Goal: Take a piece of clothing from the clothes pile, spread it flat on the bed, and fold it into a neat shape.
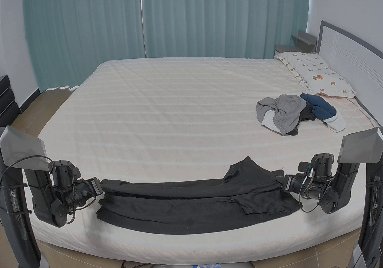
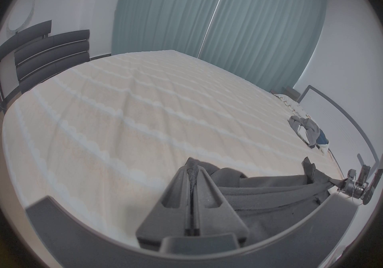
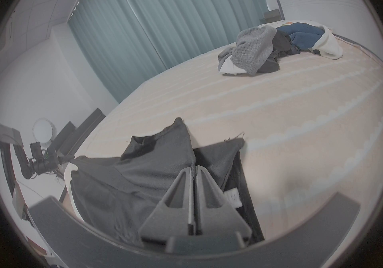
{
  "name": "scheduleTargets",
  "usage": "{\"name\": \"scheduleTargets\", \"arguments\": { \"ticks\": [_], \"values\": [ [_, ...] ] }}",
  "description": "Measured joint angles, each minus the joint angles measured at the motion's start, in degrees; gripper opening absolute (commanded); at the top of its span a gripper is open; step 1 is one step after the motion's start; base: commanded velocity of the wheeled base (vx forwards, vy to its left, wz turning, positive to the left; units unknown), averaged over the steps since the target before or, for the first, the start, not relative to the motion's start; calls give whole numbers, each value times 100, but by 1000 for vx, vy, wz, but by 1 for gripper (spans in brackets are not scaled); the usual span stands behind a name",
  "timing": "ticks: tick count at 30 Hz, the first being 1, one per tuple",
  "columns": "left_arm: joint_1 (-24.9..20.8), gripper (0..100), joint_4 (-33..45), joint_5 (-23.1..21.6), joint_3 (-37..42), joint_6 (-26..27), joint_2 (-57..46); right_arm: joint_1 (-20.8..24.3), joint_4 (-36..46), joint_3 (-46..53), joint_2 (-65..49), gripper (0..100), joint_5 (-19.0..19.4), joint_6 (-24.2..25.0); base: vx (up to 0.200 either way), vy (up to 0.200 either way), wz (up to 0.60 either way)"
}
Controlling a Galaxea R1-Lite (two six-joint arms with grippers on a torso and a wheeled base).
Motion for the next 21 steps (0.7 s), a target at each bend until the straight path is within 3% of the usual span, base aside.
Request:
{"name": "scheduleTargets", "arguments": {
  "ticks": [14, 15, 21],
  "values": [
    [-144, 0, -816, -11, 973, 39, 372, -82, -898, 719, 269, 0, 15, -116, 0, 0, 0],
    [-152, 100, -824, -9, 987, 35, 375, -85, -909, 730, 283, 100, 12, -113, 0, 0, 0],
    [-168, 100, -829, -6, 1035, 17, 391, -132, -914, 817, 308, 100, 20, -85, 0, 0, 0]
  ]
}}
